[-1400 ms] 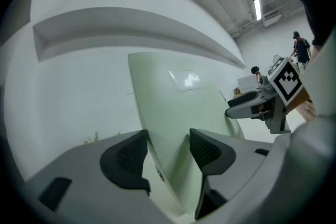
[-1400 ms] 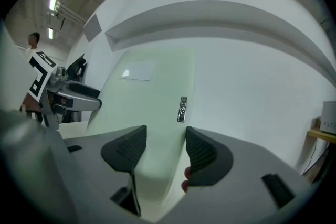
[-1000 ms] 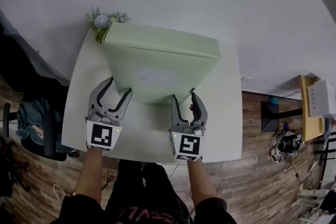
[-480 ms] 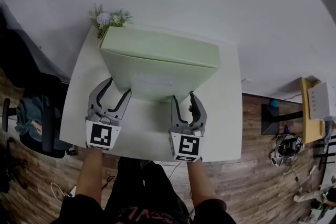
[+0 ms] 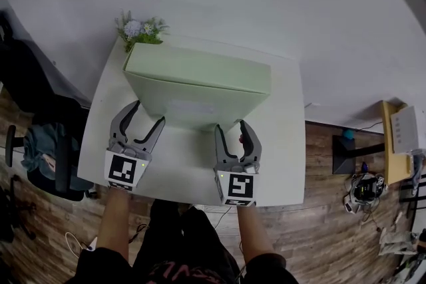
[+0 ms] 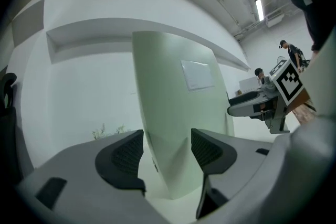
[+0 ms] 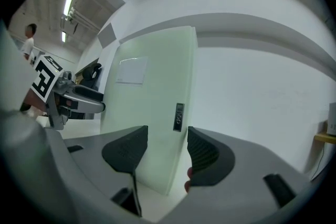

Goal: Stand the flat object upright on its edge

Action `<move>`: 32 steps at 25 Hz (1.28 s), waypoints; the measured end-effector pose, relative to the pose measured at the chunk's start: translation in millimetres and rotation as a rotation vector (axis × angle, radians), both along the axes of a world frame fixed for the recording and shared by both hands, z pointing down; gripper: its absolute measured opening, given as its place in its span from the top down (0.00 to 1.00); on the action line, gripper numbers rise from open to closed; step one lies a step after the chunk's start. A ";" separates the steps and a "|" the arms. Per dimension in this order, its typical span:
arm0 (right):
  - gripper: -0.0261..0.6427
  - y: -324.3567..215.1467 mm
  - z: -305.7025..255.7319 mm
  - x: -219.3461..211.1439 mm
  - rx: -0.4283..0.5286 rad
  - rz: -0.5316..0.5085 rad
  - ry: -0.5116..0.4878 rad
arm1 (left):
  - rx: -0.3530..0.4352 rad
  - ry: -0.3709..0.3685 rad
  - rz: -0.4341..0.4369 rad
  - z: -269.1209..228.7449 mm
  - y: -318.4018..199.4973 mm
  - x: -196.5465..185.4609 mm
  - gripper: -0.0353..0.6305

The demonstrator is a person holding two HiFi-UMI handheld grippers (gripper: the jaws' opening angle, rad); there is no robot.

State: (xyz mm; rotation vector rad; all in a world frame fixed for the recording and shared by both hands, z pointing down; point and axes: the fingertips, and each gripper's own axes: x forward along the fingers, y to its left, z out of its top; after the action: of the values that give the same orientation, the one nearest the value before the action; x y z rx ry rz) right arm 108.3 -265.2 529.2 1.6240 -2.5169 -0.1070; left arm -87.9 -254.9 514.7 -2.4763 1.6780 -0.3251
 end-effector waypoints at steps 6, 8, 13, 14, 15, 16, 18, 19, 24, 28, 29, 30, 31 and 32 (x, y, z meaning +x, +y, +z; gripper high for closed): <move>0.61 11.8 -8.1 19.6 -0.073 0.010 -0.048 | -0.048 0.040 -0.061 -15.5 17.7 -13.2 0.51; 0.61 19.8 -17.2 29.5 -0.088 0.016 -0.059 | -0.058 0.071 -0.087 -30.0 29.0 -14.9 0.51; 0.68 42.6 -42.1 47.9 -0.127 0.008 -0.071 | -0.099 0.078 -0.119 -58.4 62.5 -4.1 0.51; 0.69 46.6 -48.8 51.0 -0.129 0.007 -0.075 | -0.103 0.078 -0.118 -64.3 69.5 -0.4 0.52; 0.71 50.0 -55.6 53.5 -0.130 0.008 -0.082 | -0.105 0.079 -0.117 -70.7 76.1 2.7 0.54; 0.73 53.3 -62.3 55.1 -0.129 0.008 -0.091 | -0.105 0.079 -0.114 -77.2 82.0 4.9 0.56; 0.77 61.4 -74.2 55.6 -0.122 0.004 -0.095 | -0.101 0.078 -0.108 -89.0 92.7 8.0 0.62; 0.78 66.1 -78.9 54.0 -0.118 -0.004 -0.089 | -0.099 0.079 -0.104 -93.5 97.7 8.9 0.63; 0.82 92.3 -96.6 42.8 -0.116 -0.031 -0.107 | -0.082 0.096 -0.083 -111.2 121.4 8.5 0.71; 0.85 120.5 -106.0 35.8 -0.120 -0.020 -0.101 | -0.053 0.079 -0.043 -127.3 142.5 9.8 0.78; 0.85 127.5 -107.9 33.1 -0.119 -0.018 -0.095 | -0.041 0.078 -0.035 -132.2 146.8 8.2 0.79; 0.85 134.8 -110.3 30.2 -0.115 -0.016 -0.088 | -0.030 0.080 -0.028 -136.9 151.2 6.0 0.81; 0.87 142.6 -113.3 27.5 -0.109 -0.013 -0.084 | -0.020 0.081 -0.022 -141.2 156.3 3.8 0.83; 0.88 151.0 -116.4 25.4 -0.106 -0.007 -0.085 | -0.012 0.080 -0.013 -145.3 162.5 2.1 0.84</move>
State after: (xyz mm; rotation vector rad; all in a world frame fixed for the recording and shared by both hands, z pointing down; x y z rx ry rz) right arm 133.7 -114.2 412.8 1.6117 -2.5426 0.0946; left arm -85.8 -92.4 369.4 -2.5199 1.7279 -0.2415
